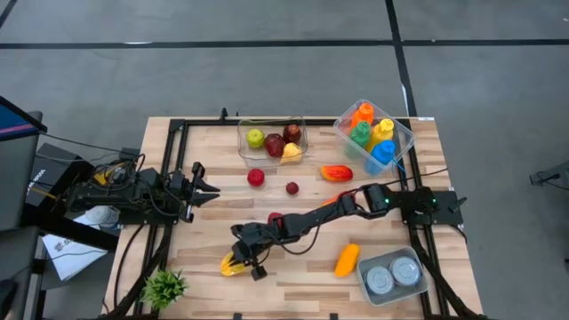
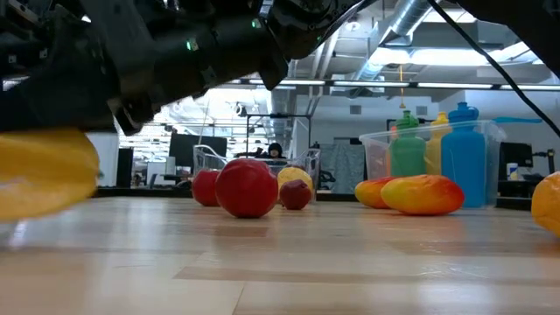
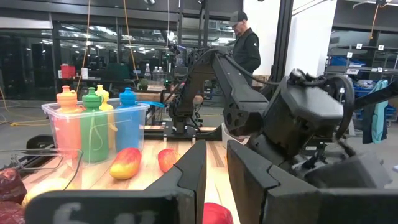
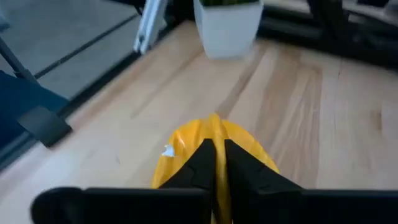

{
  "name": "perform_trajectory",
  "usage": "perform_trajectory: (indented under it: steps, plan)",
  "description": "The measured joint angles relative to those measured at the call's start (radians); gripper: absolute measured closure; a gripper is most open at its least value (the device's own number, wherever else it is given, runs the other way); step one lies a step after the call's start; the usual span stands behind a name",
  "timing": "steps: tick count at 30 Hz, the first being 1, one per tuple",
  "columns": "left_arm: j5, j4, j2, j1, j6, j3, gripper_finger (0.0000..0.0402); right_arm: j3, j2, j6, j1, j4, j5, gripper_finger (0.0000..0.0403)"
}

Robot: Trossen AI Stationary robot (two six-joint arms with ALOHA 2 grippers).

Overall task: Pick & Place Food Item
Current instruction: Put the yellow starfruit into the transparent bin

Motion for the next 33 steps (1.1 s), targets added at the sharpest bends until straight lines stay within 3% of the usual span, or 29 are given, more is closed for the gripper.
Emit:
perform_trajectory:
  steps: [4, 8, 18, 26, 33]
  plan:
    - [0.0, 0.0, 0.0, 0.0, 0.0, 0.0, 0.0348, -0.001, -0.035, 0.022, 0.006, -0.016, -0.006, 0.0388]
    - [0.0, 0.001, 0.0, 0.0, 0.0, 0.0, 0.0348, 0.0, -0.129, 0.035, 0.018, -0.071, -0.085, 0.0396]
    - [0.0, 0.018, 0.0, 0.0, 0.0, 0.0, 0.0348, 0.0, -0.488, -0.105, 0.11, -0.333, -0.071, 0.0392]
    - [0.0, 0.018, 0.0, 0.0, 0.0, 0.0, 0.0348, 0.001, -0.745, -0.197, 0.213, -0.465, 0.168, 0.0392]
    - [0.0, 0.019, 0.0, 0.0, 0.0, 0.0, 0.0348, 0.001, -0.838, -0.213, 0.293, -0.549, 0.34, 0.0392]
